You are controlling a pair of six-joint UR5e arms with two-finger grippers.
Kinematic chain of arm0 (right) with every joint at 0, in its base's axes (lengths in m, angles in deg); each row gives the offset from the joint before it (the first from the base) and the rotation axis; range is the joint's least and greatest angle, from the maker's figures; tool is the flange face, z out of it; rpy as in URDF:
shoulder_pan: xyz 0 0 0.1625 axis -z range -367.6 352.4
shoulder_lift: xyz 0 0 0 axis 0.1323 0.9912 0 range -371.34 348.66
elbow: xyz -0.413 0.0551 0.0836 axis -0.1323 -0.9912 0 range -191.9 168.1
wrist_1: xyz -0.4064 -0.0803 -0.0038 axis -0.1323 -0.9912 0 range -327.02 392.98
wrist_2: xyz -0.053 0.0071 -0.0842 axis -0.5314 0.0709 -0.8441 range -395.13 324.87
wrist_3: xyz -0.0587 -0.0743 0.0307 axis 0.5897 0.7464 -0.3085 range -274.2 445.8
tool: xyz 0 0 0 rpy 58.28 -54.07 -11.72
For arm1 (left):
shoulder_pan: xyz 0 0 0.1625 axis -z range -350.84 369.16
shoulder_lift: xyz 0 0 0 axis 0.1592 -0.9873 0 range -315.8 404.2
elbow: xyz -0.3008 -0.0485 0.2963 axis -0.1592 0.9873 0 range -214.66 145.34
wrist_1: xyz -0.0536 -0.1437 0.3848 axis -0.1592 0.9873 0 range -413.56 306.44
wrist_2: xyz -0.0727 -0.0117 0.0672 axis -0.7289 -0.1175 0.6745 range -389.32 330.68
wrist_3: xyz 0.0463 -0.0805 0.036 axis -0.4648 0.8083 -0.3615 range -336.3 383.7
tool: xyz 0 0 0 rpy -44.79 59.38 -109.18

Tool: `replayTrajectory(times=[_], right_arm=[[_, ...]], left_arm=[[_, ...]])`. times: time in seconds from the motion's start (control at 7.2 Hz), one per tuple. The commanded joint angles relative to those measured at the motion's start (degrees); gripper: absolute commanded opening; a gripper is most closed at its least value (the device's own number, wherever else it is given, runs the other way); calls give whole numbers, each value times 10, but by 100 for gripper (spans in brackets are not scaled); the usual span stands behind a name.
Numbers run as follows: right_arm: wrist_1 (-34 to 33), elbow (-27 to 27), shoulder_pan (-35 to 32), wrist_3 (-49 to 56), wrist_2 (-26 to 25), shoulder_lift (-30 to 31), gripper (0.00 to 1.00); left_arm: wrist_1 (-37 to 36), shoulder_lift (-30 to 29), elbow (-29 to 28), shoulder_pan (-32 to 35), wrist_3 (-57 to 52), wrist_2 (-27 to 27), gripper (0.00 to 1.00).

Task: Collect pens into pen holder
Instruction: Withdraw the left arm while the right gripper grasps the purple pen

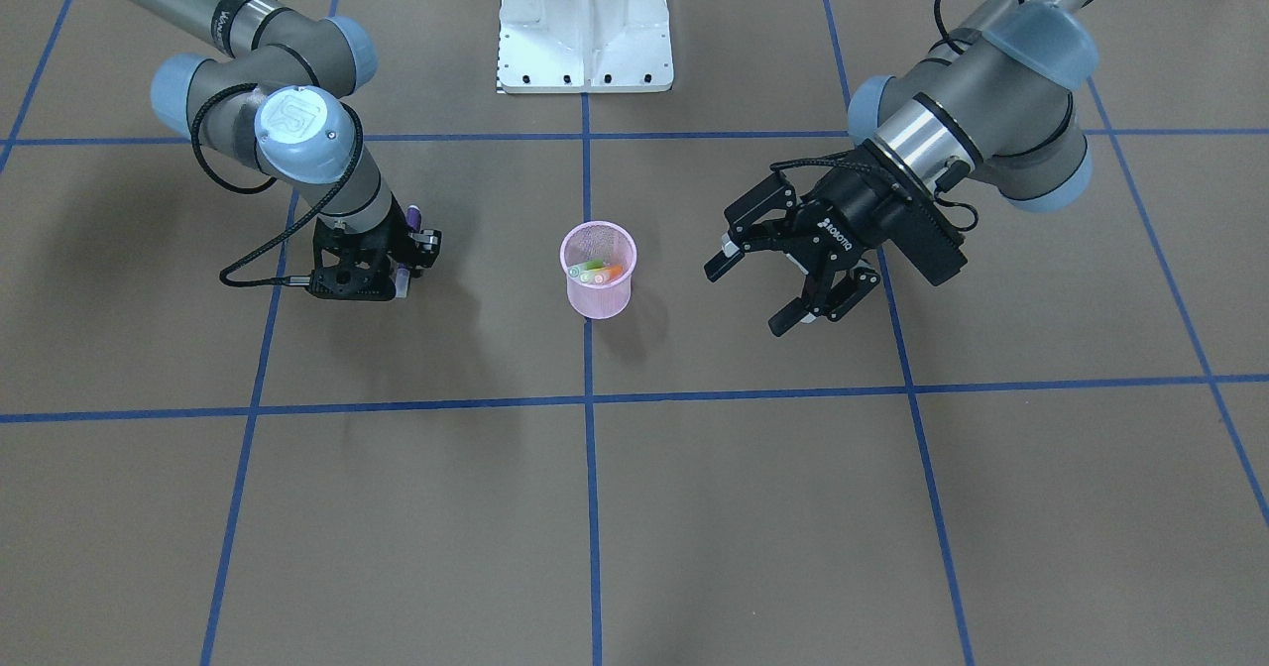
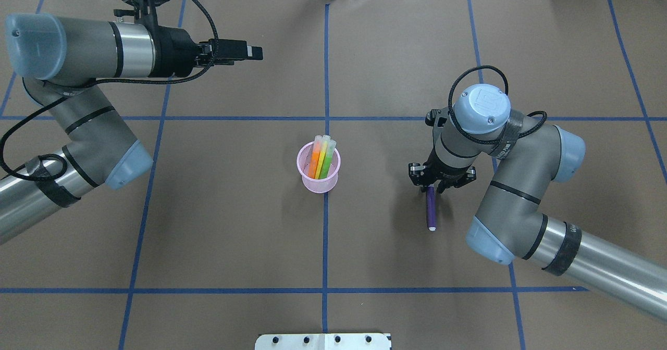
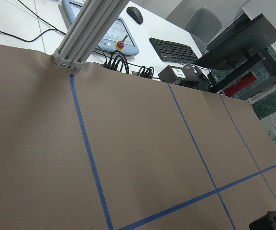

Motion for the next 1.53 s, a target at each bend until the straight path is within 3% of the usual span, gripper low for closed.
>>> replayTrajectory(times=[0.0,0.69,0.97,1.39], right_arm=[[0,0,1,0,0,0,45],[0,-1,2,0,0,0,44],[1,0,1,0,0,-1,0],[8,40,-27,5,34,-1,0]], left_arm=[[0,0,2,0,0,0,100],[0,2,2,0,0,0,100],[0,3,2,0,0,0,100],[0,5,2,3,0,0,99]])
